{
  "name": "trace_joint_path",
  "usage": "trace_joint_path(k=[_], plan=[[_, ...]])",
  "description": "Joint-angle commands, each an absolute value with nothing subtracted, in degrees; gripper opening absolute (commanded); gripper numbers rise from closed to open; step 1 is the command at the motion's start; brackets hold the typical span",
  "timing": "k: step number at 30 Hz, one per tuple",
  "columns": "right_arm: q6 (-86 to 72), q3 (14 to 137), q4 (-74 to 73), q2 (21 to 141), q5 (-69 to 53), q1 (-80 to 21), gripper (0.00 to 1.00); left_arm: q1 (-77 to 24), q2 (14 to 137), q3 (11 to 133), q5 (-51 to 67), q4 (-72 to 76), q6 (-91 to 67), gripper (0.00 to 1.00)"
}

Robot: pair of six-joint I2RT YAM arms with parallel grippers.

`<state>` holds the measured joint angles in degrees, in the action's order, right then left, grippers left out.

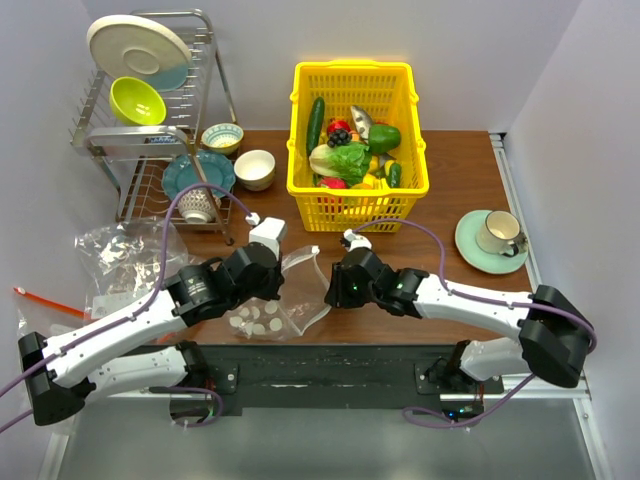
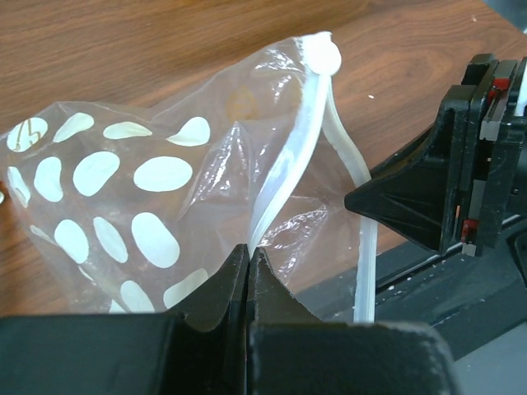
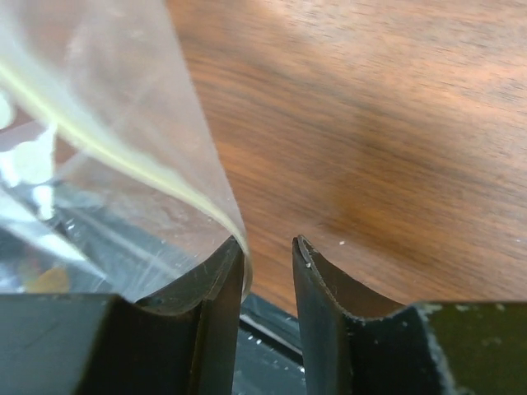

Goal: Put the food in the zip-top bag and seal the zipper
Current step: Open the zipper of the food storage bag at the center of the board.

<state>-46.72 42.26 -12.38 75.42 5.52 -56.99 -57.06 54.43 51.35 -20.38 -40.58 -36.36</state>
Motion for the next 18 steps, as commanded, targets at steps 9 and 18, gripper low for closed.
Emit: trace_joint_path(k=[9, 18], plan=[[-43.5, 45.7, -9.0, 74.5, 0.2, -57.4, 0.00, -57.0, 55.4, 56.9, -16.3, -40.3, -34.7, 0.00], [-49.1, 46.1, -7.4, 72.7, -0.6, -58.0, 0.00, -57.1, 54.8, 57.0, -15.9, -41.9, -34.9, 0.30]])
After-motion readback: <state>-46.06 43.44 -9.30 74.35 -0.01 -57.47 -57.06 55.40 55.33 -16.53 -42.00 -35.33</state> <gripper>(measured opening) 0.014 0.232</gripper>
